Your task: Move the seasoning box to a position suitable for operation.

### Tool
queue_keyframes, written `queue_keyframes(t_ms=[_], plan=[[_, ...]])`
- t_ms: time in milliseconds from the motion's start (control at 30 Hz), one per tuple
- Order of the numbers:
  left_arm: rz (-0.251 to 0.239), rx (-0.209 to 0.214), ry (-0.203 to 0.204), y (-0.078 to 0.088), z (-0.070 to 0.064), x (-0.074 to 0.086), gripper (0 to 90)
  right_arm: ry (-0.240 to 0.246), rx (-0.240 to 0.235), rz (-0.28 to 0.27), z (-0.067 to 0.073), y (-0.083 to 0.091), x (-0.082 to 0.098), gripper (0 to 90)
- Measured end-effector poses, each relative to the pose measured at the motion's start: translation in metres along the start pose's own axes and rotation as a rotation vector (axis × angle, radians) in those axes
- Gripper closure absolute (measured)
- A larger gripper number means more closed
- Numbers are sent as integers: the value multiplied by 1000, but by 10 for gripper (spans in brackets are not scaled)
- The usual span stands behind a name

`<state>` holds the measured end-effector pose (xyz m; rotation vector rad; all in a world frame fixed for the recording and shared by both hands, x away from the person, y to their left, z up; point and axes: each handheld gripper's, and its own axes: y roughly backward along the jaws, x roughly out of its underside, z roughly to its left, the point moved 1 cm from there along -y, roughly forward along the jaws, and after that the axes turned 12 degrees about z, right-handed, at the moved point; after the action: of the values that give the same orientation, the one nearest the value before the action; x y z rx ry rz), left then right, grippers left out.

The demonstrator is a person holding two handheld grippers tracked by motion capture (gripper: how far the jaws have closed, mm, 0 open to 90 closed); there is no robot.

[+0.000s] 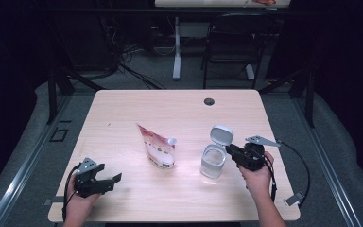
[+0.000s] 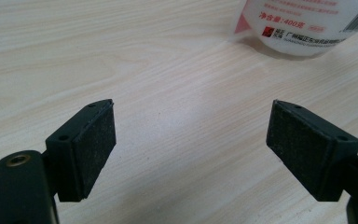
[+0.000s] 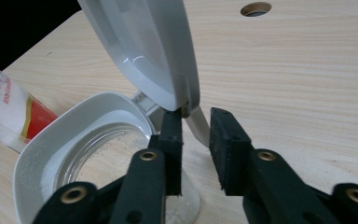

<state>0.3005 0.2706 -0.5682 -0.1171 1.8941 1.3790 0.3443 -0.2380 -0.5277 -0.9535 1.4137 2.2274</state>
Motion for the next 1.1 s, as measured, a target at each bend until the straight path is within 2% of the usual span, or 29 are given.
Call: queue_keyframes(t_ms=[100,167,333,467,567,667,767,867,1033,1100], plan=[[19,-1,-14,-1,0,0,157,-18,8,-14,-3,2,2,577],[7,-4,-16,-1,-1,0,157,-30,22,-22,-5,5,4,491],[-21,-4,-35,-1,-1,0,157,-15,64,-58,-9,11,12,327],[-13,-3,-54,-2,-2,-1,156,-6,79,-74,-12,17,17,247],[-2,5,-47,-3,-2,-1,156,-2,80,-87,-13,21,21,180],[1,17,-23,-2,-2,-3,156,-19,87,-69,-14,24,26,153],[7,40,32,-2,-3,-4,149,-21,86,-51,-14,26,32,148],[12,41,37,-2,-3,-6,134,-12,79,-29,-13,28,36,136],[11,37,42,-3,-4,-10,62,-72,72,-2,-10,31,39,124],[11,34,50,-3,-4,-10,59,-73,74,13,-8,32,40,107]])
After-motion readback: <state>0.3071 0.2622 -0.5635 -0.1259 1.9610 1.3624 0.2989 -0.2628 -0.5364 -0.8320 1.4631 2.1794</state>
